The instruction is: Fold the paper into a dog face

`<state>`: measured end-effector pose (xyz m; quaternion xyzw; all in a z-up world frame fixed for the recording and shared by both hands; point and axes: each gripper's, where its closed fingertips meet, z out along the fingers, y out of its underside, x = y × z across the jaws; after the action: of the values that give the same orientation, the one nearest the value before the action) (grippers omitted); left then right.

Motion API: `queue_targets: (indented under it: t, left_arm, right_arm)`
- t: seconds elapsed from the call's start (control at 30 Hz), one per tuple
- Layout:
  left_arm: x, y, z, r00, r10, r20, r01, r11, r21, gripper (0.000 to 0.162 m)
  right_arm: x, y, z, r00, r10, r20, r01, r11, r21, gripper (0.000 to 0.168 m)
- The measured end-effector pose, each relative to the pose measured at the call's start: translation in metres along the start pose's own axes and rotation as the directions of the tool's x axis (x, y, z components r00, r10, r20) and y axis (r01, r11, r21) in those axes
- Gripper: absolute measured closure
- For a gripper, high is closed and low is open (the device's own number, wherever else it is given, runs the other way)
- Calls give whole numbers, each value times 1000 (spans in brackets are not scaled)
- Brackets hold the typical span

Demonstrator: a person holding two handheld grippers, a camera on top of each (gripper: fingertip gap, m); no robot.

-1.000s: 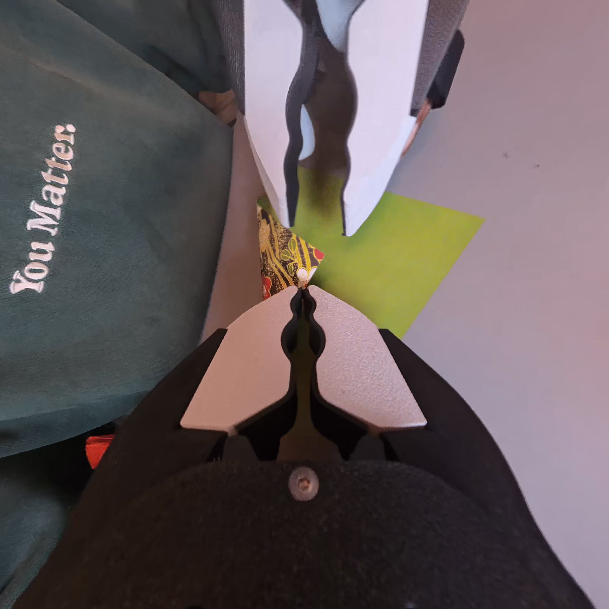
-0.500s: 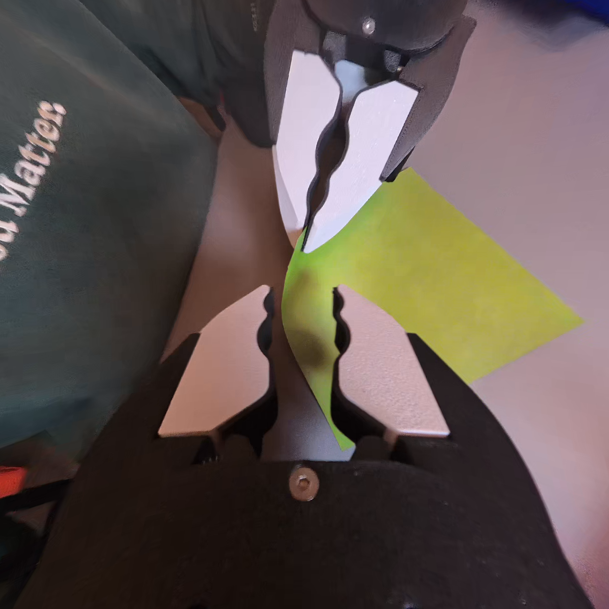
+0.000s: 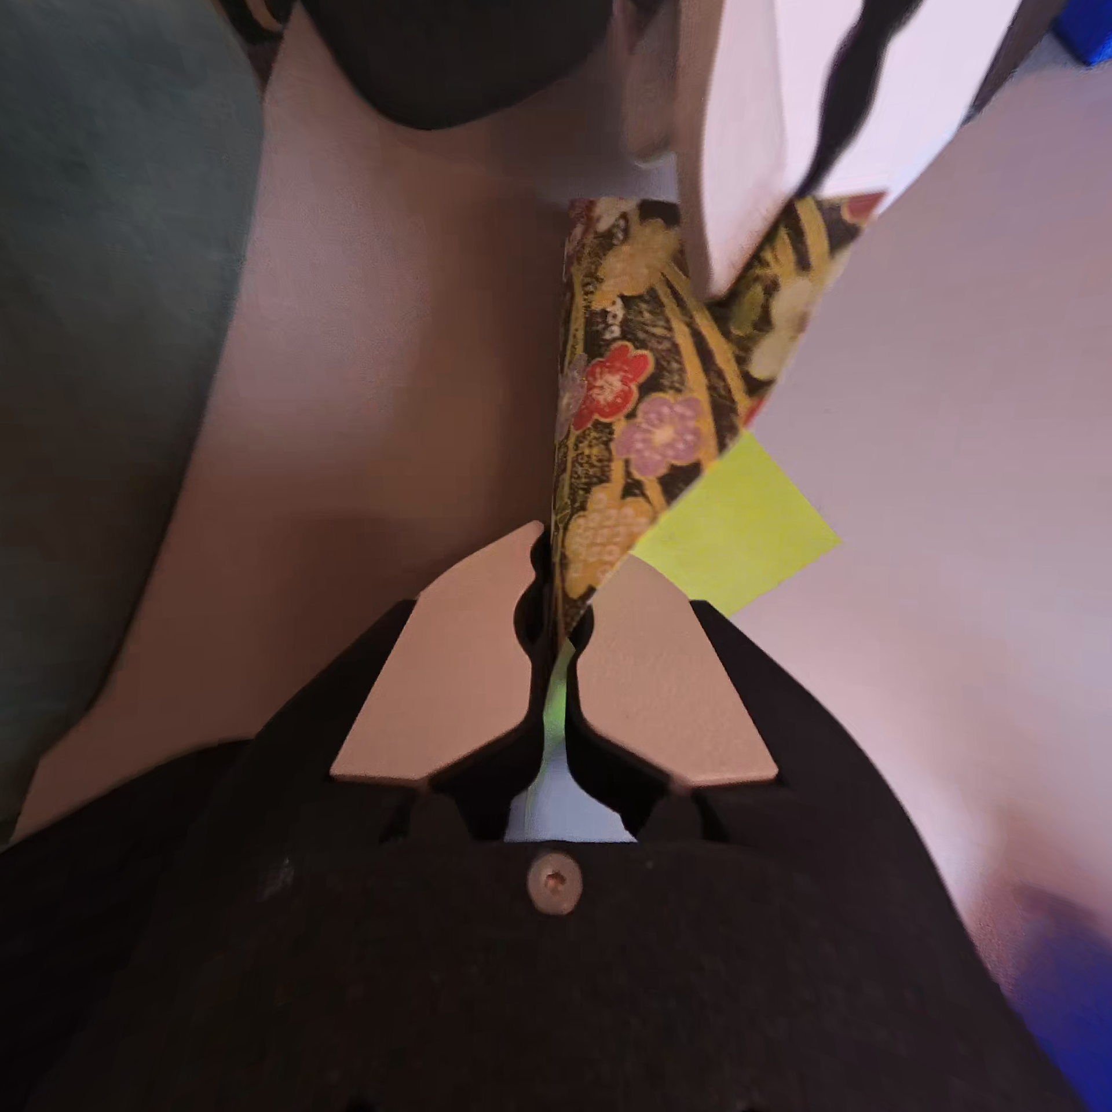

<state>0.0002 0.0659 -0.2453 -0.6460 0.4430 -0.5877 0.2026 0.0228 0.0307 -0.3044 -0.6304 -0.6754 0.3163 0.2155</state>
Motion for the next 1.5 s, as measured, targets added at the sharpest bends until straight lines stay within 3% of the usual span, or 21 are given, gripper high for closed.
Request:
queue_targets:
  t: [0.2, 0.3, 0.5, 0.63, 0.77, 0.83, 0.97, 1.1, 1.2, 1.3, 1.4, 1.5]
  left_arm:
    - [-32, 40, 17, 969, 143, 202, -89, 964, -250, 162]
    - [-37, 56, 24, 944, 227, 241, -130, 924, -360, 162]
    - [-39, 57, 26, 937, 231, 263, -123, 921, -370, 162]
    - [-39, 57, 26, 939, 225, 262, -119, 923, -365, 162]
    - [-39, 56, 25, 942, 216, 258, -114, 926, -359, 162]
    - [-39, 56, 25, 943, 214, 257, -113, 927, -357, 162]
    - [-38, 55, 25, 948, 195, 252, -101, 934, -343, 162]
    - [-39, 56, 24, 947, 192, 257, -97, 934, -343, 162]
    - [-37, 49, 20, 944, 213, 252, -125, 938, -322, 147]
    - [-42, 35, 7, 933, 214, 289, -131, 951, -280, 148]
    - [-64, 44, -6, 882, 282, 378, -140, 922, -360, 149]
    - [-71, 53, -6, 840, 381, 386, -190, 874, -448, 152]
  right_arm:
    - [-15, 9, 13, 987, 79, 138, -76, 997, -34, 167]
    - [-16, 13, 14, 986, 103, 130, -93, 993, -77, 151]
    - [-15, 17, 2, 984, 135, 113, -124, 987, -102, 140]
    - [-7, 2, -23, 963, 230, 144, -235, 972, 16, 131]
    - [23, -22, -37, 896, 419, 147, -441, 877, 189, 135]
    - [32, -23, -33, 880, 457, 131, -475, 857, 198, 135]
    - [40, -10, -7, 928, 373, -17, -371, 926, 76, 143]
    - [44, -7, 11, 947, 319, -44, -316, 947, 49, 168]
    - [43, -6, 9, 942, 334, -10, -333, 941, 62, 168]
    - [39, -3, 10, 948, 318, -1, -318, 947, 45, 168]
    - [36, -3, 11, 951, 309, 14, -309, 950, 38, 168]
    - [31, -4, 11, 953, 302, 35, -303, 952, 35, 168]
